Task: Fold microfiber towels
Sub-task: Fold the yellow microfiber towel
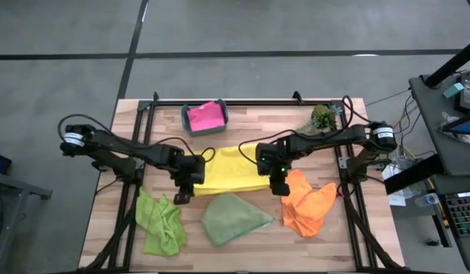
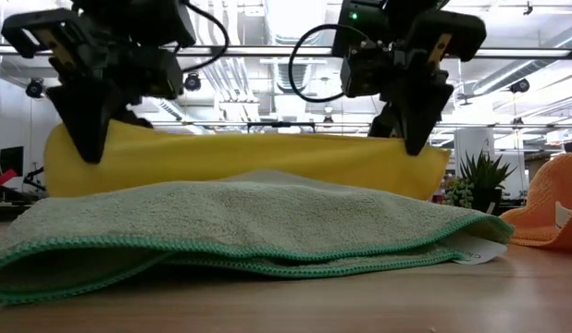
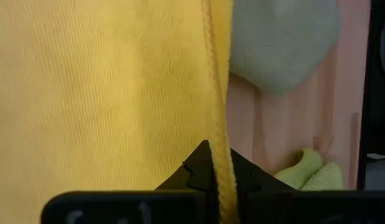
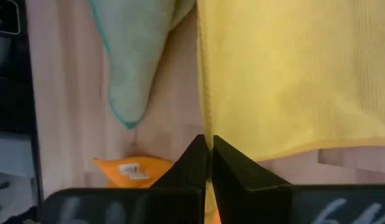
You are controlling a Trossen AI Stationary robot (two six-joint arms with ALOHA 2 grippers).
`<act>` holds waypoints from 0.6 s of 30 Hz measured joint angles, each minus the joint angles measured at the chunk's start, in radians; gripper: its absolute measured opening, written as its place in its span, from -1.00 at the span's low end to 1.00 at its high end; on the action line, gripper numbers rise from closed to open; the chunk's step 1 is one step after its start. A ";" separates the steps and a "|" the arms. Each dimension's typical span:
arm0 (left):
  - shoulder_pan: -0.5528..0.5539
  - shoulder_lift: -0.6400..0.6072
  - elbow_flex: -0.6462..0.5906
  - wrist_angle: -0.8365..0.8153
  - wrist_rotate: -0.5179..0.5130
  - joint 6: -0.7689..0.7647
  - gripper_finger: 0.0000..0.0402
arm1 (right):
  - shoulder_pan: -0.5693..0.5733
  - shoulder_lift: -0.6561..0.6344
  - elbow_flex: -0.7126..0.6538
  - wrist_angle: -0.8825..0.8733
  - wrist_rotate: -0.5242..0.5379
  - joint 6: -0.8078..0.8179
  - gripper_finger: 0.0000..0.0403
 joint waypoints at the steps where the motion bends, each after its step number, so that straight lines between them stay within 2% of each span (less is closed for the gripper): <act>1: 0.000 0.008 0.000 -0.001 0.009 0.000 -1.00 | -0.001 0.000 0.000 0.002 0.006 0.000 -0.96; 3: 0.002 0.014 0.000 -0.006 0.016 0.015 -1.00 | -0.002 0.000 0.002 0.005 0.047 -0.007 -0.96; 7: 0.029 0.004 0.000 -0.024 0.009 0.021 -1.00 | -0.005 0.000 0.026 0.002 0.231 -0.045 -0.96; 9: 0.043 -0.010 0.000 -0.046 -0.027 0.039 -1.00 | -0.015 0.000 0.046 0.002 0.299 -0.073 -0.96; 14: 0.069 -0.029 0.000 -0.097 -0.211 0.079 -1.00 | -0.063 -0.001 0.079 0.008 0.390 -0.116 -0.96; 18: 0.080 -0.030 0.000 -0.099 -0.374 0.126 -1.00 | -0.112 0.004 0.080 0.016 0.402 -0.116 -0.96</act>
